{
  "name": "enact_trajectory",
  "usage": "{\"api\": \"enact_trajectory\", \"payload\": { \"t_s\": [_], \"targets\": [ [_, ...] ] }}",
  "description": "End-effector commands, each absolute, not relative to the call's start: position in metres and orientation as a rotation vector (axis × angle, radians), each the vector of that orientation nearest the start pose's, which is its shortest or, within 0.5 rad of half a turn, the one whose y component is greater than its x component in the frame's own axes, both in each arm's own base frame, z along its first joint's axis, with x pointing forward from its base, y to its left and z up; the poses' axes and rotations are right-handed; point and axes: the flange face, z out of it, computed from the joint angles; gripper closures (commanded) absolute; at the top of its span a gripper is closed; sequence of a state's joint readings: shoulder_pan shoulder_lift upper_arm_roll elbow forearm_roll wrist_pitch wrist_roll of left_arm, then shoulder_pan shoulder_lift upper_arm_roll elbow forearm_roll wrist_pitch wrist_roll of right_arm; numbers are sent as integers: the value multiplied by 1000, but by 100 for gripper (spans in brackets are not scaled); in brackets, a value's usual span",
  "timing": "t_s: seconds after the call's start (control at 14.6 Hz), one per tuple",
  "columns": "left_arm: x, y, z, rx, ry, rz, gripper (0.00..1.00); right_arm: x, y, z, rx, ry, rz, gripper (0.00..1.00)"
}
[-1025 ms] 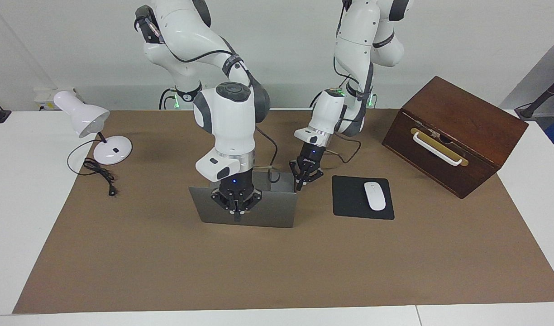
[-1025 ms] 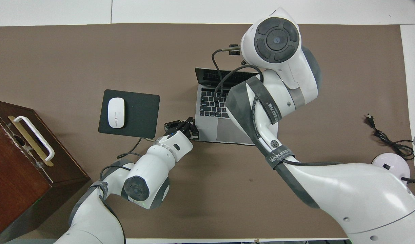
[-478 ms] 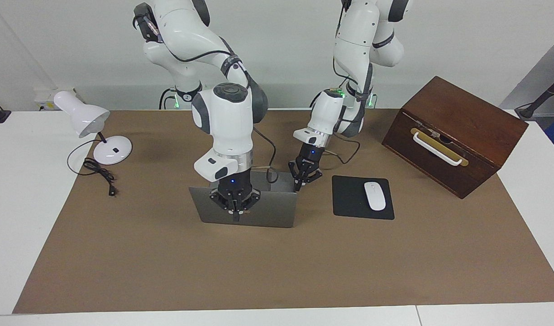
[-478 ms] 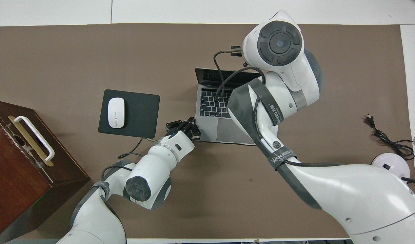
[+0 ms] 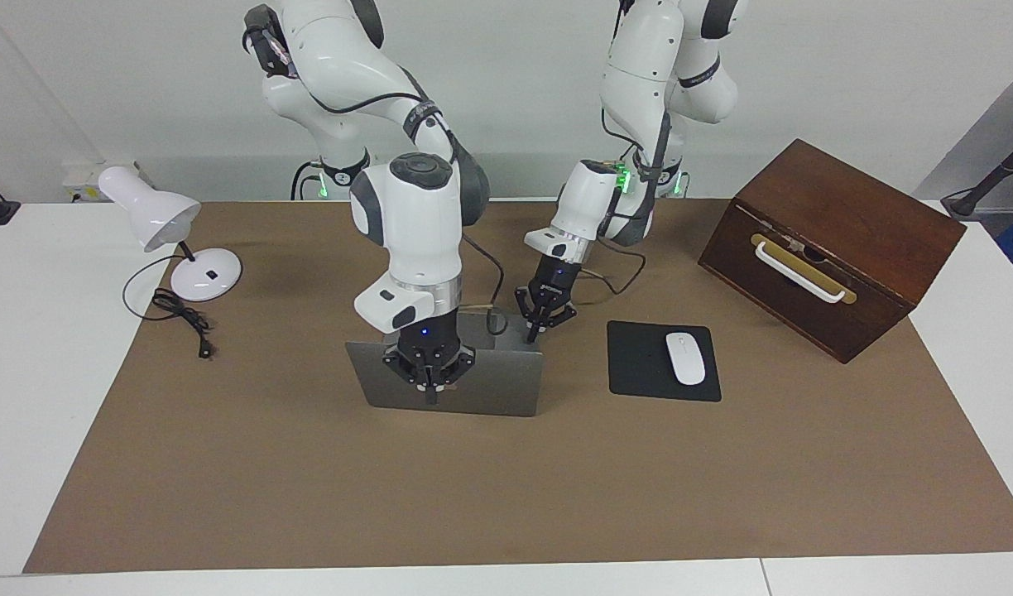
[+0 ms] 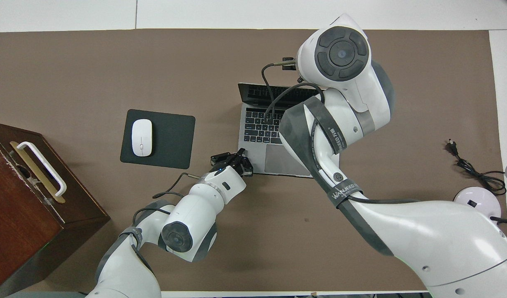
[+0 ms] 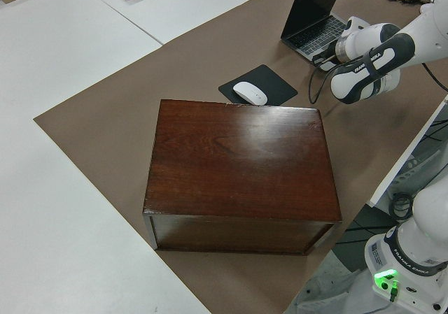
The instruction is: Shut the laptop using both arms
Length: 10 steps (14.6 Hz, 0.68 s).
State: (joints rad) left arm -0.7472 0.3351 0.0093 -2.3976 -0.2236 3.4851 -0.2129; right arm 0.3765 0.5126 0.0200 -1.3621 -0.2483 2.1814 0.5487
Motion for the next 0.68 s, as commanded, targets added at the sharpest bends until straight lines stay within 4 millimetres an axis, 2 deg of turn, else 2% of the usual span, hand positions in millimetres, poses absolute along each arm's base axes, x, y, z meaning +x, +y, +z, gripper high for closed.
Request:
{"api": "enact_trajectory", "payload": {
  "t_s": [0.0,0.41,0.62],
  "targets": [
    [412,-348,257,-3244,486,-1133,100,673,266,459,-3116,54,-569,100],
    [398,-344,243,-3241,512,-1072,100,674,261,457,-3121,64,-559,100],
    [385,-340,234,-3239,535,-1025,100,671,262,455,-3100,90,-524,100]
  ]
}}
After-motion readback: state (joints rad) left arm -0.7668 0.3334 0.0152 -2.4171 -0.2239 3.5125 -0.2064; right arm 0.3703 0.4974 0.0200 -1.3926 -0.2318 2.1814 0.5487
